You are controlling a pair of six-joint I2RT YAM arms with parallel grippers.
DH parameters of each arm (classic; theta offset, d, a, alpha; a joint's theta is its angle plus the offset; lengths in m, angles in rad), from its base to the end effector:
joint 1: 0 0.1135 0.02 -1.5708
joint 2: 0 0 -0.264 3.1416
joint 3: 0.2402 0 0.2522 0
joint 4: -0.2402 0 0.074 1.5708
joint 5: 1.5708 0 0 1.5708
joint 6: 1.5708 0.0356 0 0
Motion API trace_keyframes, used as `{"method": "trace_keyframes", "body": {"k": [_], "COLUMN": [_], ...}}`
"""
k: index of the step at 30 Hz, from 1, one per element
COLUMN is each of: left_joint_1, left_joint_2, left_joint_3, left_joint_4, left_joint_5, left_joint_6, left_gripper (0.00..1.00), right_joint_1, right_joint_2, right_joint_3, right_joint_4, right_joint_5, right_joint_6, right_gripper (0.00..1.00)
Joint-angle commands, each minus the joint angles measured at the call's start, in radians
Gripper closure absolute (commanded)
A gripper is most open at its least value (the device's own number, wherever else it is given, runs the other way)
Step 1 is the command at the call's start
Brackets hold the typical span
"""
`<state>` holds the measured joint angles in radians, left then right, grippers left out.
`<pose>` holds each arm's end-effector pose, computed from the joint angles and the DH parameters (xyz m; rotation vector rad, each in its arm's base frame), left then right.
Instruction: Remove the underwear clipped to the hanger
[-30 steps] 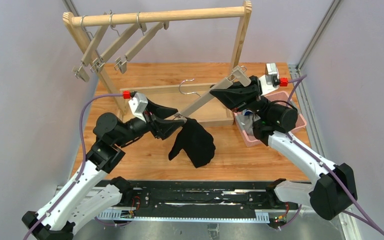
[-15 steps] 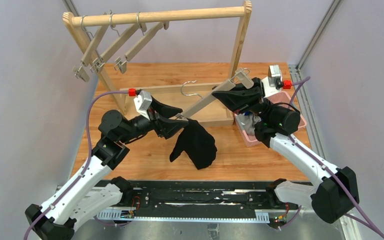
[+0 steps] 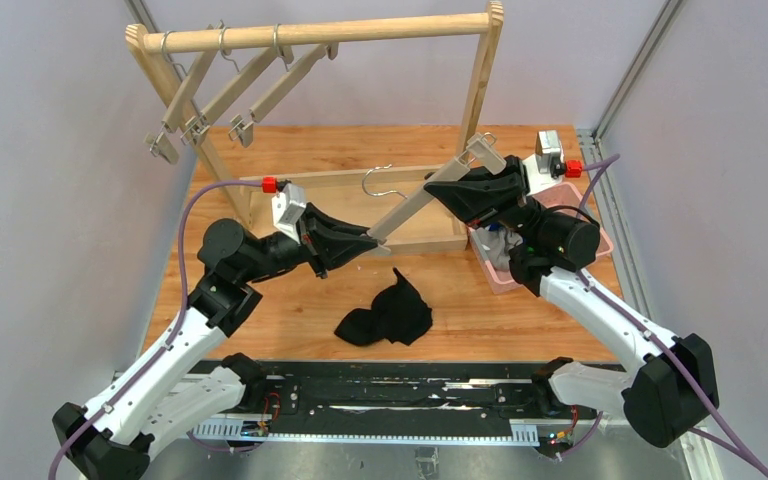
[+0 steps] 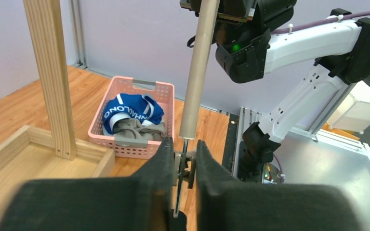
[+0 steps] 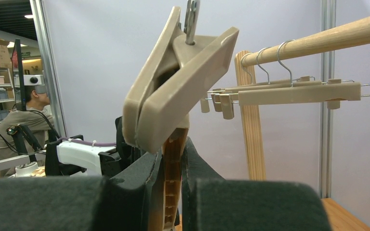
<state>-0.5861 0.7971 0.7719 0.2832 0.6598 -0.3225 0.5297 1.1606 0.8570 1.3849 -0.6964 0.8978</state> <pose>0.1384 -0.1181 0.3822 0.7699 1.2555 -1.1807 0.1732 0.1279 0.4290 -0.6485 0.6502 1.5072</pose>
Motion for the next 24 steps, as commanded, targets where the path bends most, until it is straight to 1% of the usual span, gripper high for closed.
{"method": "trace_keyframes", "body": {"k": [1, 2, 3, 5, 13, 24], "left_joint_1": [-0.006, -0.006, -0.006, -0.006, -0.006, -0.006], "left_joint_2": [0.005, 0.002, -0.001, -0.007, 0.016, 0.100], "left_joint_3": [0.019, 0.023, 0.028, 0.041, 0.108, 0.127], "left_joint_4": [0.019, 0.019, 0.019, 0.023, 0.031, 0.061], "left_joint_5": [-0.012, -0.018, -0.023, -0.033, -0.018, 0.010], "left_joint_6": [-0.020, -0.022, -0.024, -0.029, -0.029, -0.056], "left_gripper": [0.64, 0.55, 0.49, 0.44, 0.43, 0.46], "right_joint_1": [0.005, 0.005, 0.005, 0.005, 0.005, 0.012], "right_joint_2": [-0.021, -0.021, -0.020, -0.017, -0.007, 0.001], "right_joint_3": [0.001, 0.002, 0.004, 0.004, 0.010, 0.028], "right_joint_4": [0.042, 0.042, 0.042, 0.042, 0.055, 0.054], "right_joint_5": [-0.005, -0.006, -0.008, -0.012, -0.012, -0.023], "right_joint_6": [-0.007, -0.007, -0.005, -0.005, 0.009, 0.016], "right_gripper": [0.99, 0.99, 0.99, 0.99, 0.99, 1.00]}}
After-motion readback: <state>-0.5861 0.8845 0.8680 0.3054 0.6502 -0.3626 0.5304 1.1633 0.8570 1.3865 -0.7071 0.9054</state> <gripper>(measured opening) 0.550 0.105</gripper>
